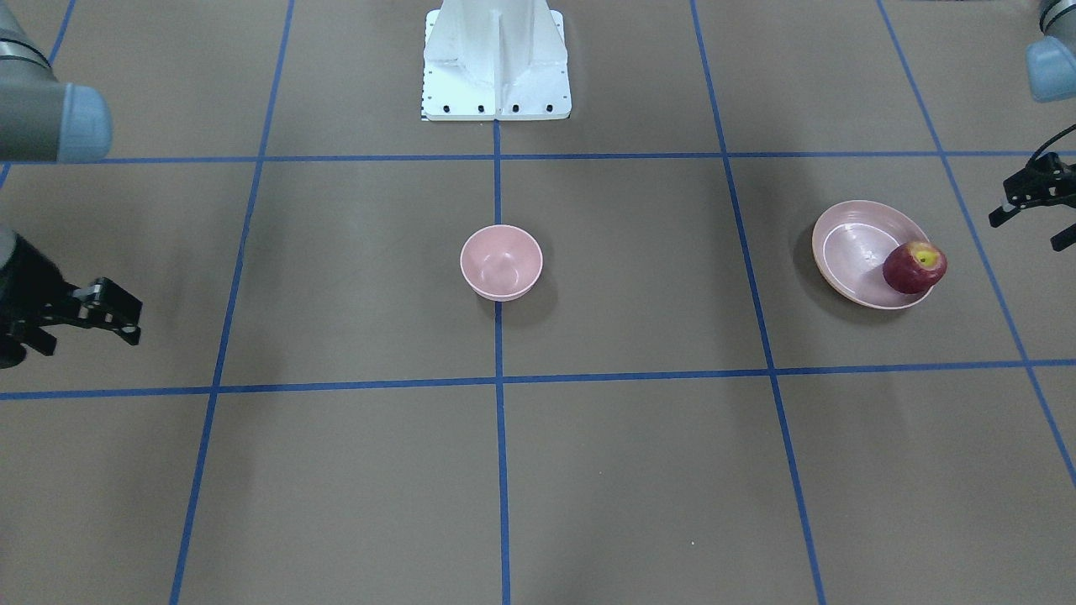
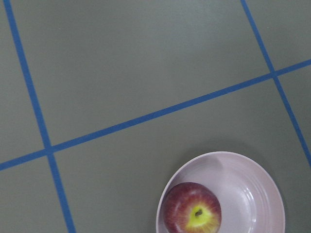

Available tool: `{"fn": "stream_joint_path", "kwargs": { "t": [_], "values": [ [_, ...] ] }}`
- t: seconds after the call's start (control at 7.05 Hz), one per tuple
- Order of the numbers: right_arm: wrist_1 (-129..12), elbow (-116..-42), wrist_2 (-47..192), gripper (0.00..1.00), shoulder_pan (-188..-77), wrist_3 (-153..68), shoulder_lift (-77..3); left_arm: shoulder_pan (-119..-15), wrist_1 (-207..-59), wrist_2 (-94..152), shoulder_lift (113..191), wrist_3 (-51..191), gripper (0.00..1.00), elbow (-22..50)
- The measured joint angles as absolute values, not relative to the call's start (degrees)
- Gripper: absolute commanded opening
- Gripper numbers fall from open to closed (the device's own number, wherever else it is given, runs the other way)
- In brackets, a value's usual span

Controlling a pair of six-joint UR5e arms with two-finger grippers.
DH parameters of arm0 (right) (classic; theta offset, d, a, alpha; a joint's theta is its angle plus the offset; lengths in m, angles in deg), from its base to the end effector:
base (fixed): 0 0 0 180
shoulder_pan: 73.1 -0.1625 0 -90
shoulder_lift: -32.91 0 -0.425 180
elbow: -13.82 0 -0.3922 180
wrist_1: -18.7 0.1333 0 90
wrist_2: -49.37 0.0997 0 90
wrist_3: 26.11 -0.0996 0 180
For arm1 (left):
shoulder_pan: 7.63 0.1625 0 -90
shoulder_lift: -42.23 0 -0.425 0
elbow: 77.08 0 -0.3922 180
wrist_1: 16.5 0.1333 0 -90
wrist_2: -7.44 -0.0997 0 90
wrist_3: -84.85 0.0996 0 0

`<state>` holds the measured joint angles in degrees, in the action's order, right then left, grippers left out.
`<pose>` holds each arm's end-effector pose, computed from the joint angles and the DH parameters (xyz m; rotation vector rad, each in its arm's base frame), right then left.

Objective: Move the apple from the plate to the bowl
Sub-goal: 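Open the right gripper and withdraw it away from the bowl, then lower the left gripper onto the red apple on the plate and grasp it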

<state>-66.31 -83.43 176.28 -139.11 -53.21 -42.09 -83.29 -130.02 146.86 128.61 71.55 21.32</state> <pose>-0.1760 -0.5763 0.4497 0.1414 -0.7675 -0.1016 0.0636 -0.4817 0.5638 0.2476 0.9309 0.2296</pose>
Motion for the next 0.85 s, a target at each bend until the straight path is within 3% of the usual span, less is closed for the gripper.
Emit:
{"fn": "stream_joint_path", "kwargs": {
  "t": [0.57, 0.85],
  "values": [
    [-66.9, -82.9, 179.3, 1.00, -156.2, -22.3, -57.7, -73.7, -132.9, 135.8, 128.7, 63.2, 0.99, 21.6],
    [-66.9, -82.6, 179.3, 1.00, -158.4, -19.0, -60.0, -69.4, -134.2, 132.3, 128.7, 62.0, 0.99, 20.9]
  ]
}}
